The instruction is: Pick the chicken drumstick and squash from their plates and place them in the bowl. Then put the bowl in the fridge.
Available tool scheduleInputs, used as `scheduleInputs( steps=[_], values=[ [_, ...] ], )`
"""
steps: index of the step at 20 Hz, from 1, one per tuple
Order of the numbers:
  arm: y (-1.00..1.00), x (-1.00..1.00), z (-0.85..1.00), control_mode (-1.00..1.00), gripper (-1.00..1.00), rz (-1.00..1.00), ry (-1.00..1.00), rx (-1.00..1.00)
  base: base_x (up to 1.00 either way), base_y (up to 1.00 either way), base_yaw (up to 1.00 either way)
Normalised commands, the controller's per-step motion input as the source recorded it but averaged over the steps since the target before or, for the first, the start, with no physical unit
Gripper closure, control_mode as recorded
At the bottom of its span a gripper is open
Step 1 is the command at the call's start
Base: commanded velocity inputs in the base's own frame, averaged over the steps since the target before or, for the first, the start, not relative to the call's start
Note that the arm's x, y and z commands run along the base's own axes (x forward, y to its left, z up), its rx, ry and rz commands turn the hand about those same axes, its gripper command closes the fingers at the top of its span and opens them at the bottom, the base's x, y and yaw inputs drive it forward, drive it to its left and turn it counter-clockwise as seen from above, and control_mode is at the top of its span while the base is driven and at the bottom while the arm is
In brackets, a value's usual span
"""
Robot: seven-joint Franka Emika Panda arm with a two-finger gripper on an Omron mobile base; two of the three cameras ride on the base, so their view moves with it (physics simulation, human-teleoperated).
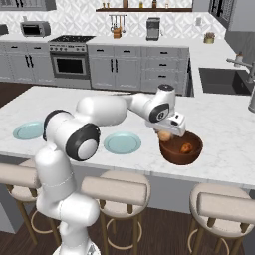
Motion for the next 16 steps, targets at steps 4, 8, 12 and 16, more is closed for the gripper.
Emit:
scheduleInputs(
  steps=[4,8,12,16],
  values=[
    [-0.68,0.01,-0.01,-1.0,1.0,0.0,0.02,0.0,0.0,0.0,0.0],
    [-0.42,0.04,-0.38,-1.0,1.0,0.0,0.01,0.0,0.0,0.0,0.0],
    [-0.09,0.05,-0.63,-1.0,1.0,0.0,0.01,0.0,0.0,0.0,0.0],
    [-0.02,0.2,-0.36,-1.0,1.0,0.0,0.0,0.0,0.0,0.0,0.0]
  ],
)
